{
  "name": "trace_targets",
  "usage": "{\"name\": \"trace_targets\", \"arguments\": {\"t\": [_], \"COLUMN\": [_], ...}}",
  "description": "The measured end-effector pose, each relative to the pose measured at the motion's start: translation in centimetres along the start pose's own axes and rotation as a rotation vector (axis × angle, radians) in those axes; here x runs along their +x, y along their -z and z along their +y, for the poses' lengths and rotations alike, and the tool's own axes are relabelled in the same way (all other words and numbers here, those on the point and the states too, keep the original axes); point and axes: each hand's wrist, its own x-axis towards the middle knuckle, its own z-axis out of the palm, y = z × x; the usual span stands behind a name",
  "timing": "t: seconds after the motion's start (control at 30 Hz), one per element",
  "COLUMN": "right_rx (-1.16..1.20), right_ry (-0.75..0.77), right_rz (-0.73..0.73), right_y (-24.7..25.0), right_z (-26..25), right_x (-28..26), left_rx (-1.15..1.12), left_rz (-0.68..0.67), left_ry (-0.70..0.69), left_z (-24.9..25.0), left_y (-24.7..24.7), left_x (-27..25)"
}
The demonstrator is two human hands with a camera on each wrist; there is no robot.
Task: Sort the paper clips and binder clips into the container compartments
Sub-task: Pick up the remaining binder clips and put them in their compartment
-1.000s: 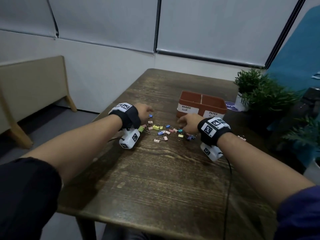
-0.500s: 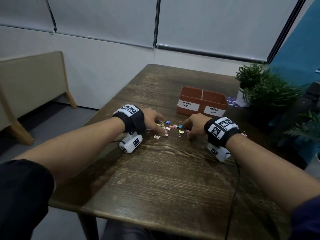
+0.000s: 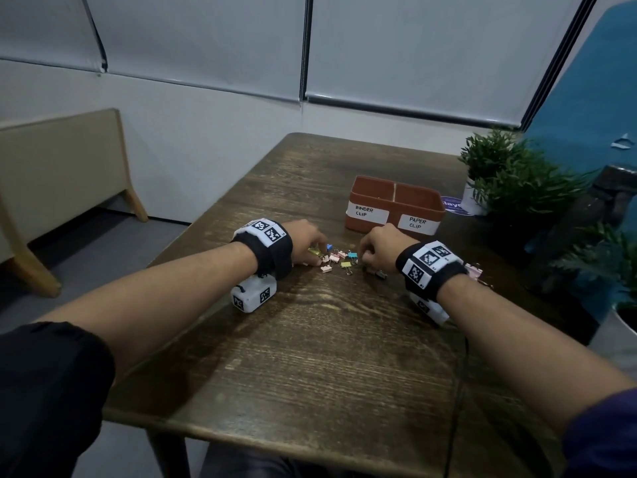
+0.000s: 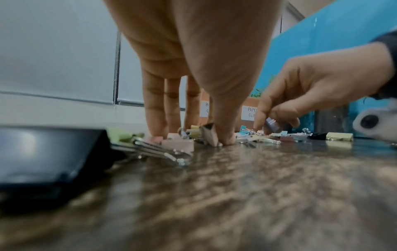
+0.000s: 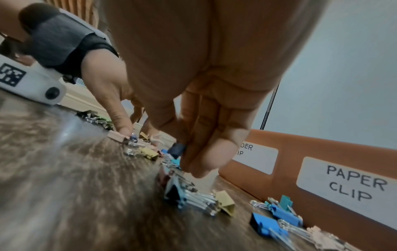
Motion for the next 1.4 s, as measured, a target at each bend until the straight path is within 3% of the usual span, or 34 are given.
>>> {"name": "trace_targets", "arguments": {"t": [0.2,0.43,0.87,1.0,1.07,1.17,1.3,1.4], "right_rx": [0.094,0.084,0.038,0.089,0.262,0.795,1.309,1.488], "right_ry": [-0.046,-0.018,0.021,0.015,-0.066,-0.246,-0.426,-0.437], "right_rz": [0.038,-0.201,-0.114,-0.028,0.005,-0.056,-0.018,-0.083], "right_y": [0.5,0.0,-0.4,0.1,0.7,1.6,2.0,2.0], "right_z": [0.3,1.0,0.5,0.6,1.1,1.3,-0.2,-1.4], "right_x": [0.2,0.2,0.5,0.4,0.4,0.7,0.7,0.5], "left_rx": [-0.062,-0.075,-0.076,-0.220,-0.318,-0.594,-1.259,-1.565], "left_rz": [0.060,0.083,0.126,0.215,0.279,0.368,0.307,0.170], "left_ry": [-0.021,-0.041,-0.008,0.022,0.069,0.205,0.321,0.346], "left_z": [-0.2,0.1,-0.1,0.2,-0.2,-1.7,-3.6,-4.9], "left_y": [-0.2,-0.2,-1.2,-0.7,0.0,1.6,3.9,4.2], "left_x": [-0.2,-0.1,0.5,0.5,0.3,-0.4,-2.2,-4.0]}}
